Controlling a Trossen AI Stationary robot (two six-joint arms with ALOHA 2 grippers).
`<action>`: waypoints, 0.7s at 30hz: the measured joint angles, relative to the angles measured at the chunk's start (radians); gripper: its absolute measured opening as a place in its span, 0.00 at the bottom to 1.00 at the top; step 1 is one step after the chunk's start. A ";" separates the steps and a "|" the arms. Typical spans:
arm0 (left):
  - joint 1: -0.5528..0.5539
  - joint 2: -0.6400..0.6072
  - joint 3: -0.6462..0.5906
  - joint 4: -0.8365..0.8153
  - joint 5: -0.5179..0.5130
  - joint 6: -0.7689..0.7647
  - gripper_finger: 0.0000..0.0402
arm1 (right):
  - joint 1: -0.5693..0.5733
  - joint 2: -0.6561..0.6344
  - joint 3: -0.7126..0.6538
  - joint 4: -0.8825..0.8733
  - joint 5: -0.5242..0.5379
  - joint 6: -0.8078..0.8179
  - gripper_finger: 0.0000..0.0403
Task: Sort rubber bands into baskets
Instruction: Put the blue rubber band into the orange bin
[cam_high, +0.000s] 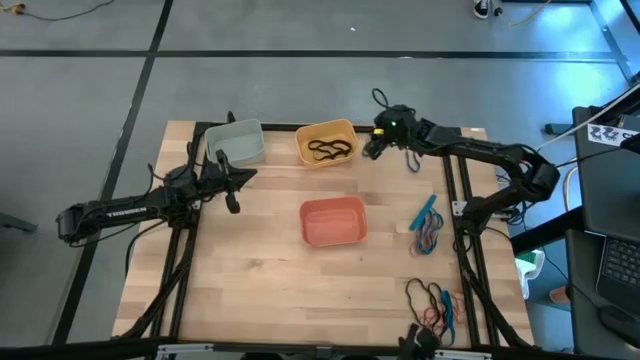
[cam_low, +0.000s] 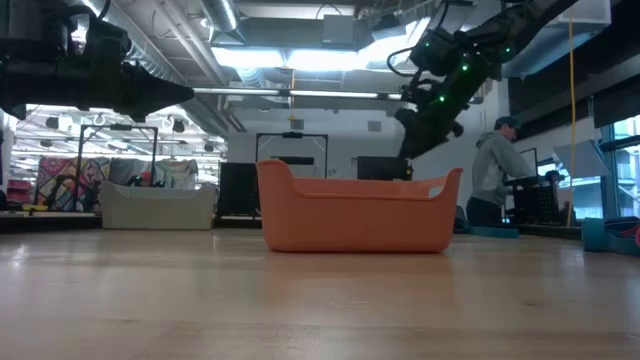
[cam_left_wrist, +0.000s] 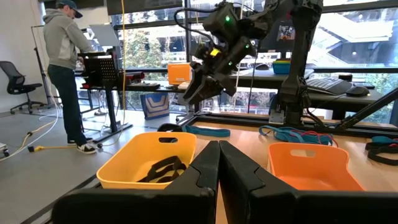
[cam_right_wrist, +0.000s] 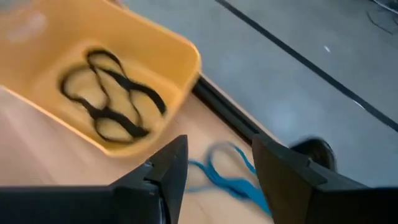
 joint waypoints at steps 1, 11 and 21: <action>0.000 0.000 0.000 0.000 0.000 0.000 0.01 | -0.005 0.000 0.000 -0.020 0.014 0.000 0.45; 0.000 0.000 0.000 0.000 0.000 0.000 0.01 | -0.142 0.004 0.000 -0.242 0.036 0.079 0.45; 0.000 0.000 0.000 0.000 0.000 0.001 0.01 | -0.231 0.044 -0.001 -0.361 0.018 0.136 0.45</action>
